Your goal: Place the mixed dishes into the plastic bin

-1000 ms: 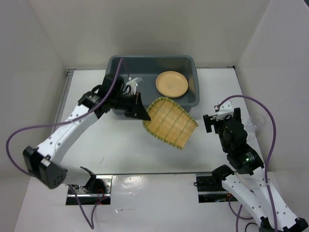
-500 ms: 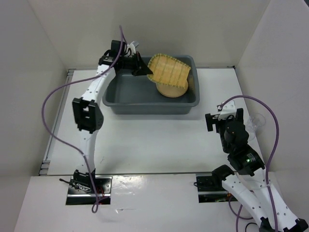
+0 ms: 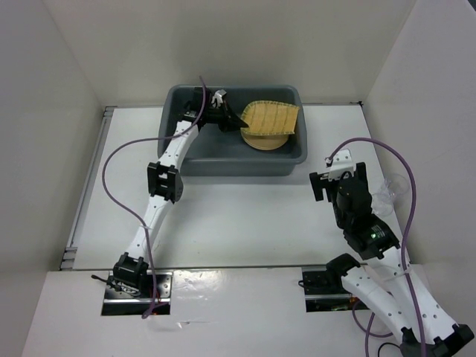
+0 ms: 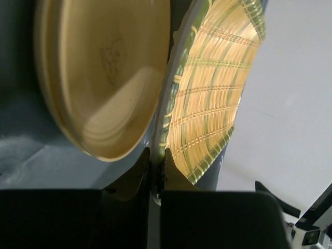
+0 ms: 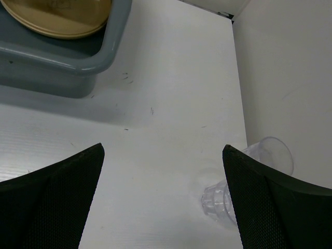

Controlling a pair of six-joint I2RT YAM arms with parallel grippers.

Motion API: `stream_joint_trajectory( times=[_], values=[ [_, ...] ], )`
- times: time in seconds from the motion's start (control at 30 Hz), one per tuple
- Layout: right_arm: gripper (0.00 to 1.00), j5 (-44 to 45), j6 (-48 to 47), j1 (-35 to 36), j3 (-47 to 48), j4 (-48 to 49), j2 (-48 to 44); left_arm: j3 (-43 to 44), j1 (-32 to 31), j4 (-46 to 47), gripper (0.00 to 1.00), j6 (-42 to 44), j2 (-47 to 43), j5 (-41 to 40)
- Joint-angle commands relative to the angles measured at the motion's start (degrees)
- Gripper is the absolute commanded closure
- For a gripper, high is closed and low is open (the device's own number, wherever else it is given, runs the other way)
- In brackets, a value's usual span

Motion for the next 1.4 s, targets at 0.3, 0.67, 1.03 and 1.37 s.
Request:
stream_joint_trajectory(
  times=[0.3,0.67,1.03,1.37],
  values=[
    [0.01,0.94,0.73,0.48,-0.61,2.76,3.04,4.19,2.74,3.49,1.0,-1.01,1.58,-2.89],
    [0.01,-0.11,0.73,0.48,-0.61,2.23,4.1,4.19,2.13,5.85,1.0,-1.53,5.62,-1.23],
    [0.01,-0.64,0.73,-0.05,-0.61,2.23,4.62,4.19,0.55,5.43,0.93,-2.4,8.08,-0.61],
    [0.01,-1.17,0.73,-0.05,-0.61,2.23,4.62,4.19,1.16,-8.28,0.02,8.84,5.37,-6.06]
  ],
)
